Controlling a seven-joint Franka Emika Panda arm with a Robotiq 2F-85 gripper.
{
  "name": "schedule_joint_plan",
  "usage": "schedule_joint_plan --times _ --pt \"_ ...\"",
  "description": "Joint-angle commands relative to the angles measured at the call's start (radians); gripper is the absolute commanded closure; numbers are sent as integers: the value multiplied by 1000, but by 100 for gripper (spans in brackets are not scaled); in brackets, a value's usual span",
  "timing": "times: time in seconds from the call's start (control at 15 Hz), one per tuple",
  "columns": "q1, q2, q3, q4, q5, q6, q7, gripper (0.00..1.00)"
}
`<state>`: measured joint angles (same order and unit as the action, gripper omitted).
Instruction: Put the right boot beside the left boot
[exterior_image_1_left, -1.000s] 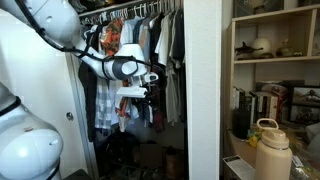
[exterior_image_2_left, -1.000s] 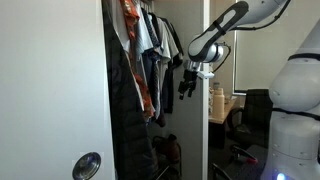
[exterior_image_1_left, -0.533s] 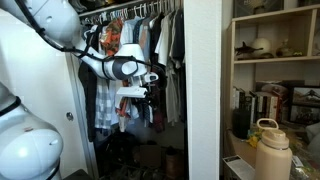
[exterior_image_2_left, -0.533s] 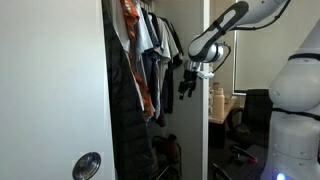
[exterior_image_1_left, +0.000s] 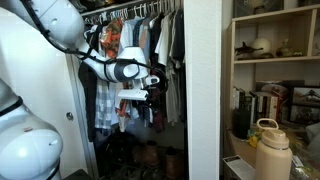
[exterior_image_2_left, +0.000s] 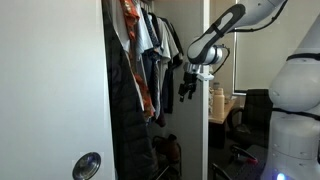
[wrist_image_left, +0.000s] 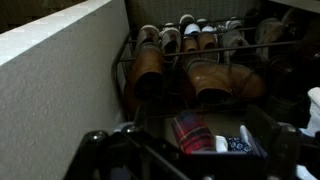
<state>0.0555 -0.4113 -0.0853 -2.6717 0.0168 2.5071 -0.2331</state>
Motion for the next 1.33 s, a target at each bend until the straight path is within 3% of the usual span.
schedule_joint_plan --times 0.0,0.33,0.6,1.27 --pt "-24 81 1 11 -26 91 -10 0" --pt "-22 239 -23 42 -14 280 -70 0" --pt "-20 397 -33 94 21 368 -133 0" --pt "-110 710 102 277 9 427 -124 0"
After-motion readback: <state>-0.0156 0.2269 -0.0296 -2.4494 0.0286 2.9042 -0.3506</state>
